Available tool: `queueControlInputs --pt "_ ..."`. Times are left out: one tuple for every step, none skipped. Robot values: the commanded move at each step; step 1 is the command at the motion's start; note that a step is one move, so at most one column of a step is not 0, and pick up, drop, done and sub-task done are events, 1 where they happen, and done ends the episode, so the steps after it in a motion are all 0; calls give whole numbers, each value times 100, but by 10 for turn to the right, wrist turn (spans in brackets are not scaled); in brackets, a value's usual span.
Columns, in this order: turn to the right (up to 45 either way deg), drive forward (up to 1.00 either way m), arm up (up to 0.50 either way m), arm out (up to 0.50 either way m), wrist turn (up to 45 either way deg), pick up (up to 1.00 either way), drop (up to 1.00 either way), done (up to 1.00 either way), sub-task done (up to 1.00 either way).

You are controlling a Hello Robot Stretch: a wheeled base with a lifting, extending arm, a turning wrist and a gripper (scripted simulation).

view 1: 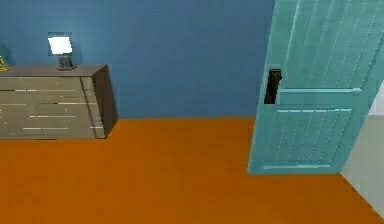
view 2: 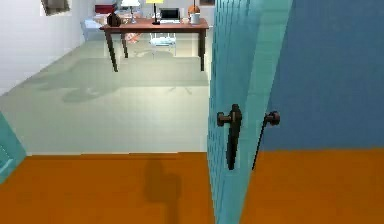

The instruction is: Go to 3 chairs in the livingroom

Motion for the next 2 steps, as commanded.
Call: queueControlInputs --pt "330 0 0 0 0 0 0 0 0" --pt "0 65 0 0 0 0 0 0 0"
